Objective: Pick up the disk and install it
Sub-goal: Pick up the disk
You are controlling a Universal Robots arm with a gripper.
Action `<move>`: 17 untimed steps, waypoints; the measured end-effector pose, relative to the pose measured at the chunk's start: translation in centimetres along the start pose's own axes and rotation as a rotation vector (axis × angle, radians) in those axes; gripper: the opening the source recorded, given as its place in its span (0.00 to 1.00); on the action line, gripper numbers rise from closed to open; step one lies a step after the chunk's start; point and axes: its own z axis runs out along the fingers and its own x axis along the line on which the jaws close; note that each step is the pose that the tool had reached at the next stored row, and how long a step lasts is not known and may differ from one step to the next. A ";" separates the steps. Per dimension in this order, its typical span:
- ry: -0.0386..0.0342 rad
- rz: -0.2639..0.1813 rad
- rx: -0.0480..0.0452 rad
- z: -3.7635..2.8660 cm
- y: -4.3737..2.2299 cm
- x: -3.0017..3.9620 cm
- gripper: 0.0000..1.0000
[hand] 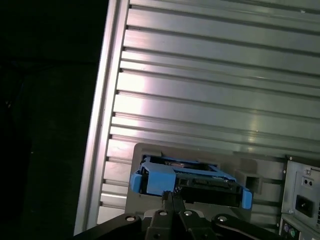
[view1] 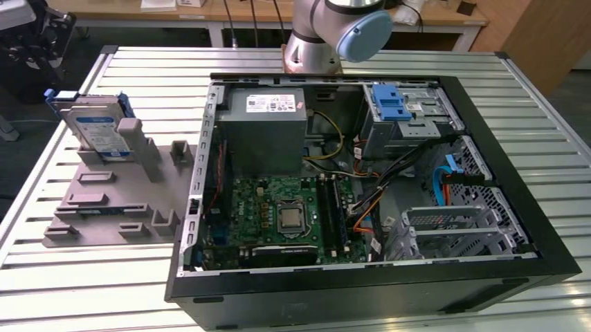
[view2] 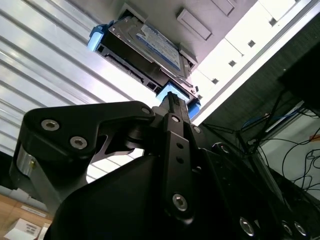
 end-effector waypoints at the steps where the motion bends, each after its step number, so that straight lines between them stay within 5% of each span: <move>1: 0.0002 -0.006 -0.0001 0.00 0.00 0.00 0.11; 7: 0.0020 -0.043 -0.0005 0.00 0.00 0.00 0.11; 17: 0.0096 -0.194 0.0017 0.00 0.00 0.01 0.11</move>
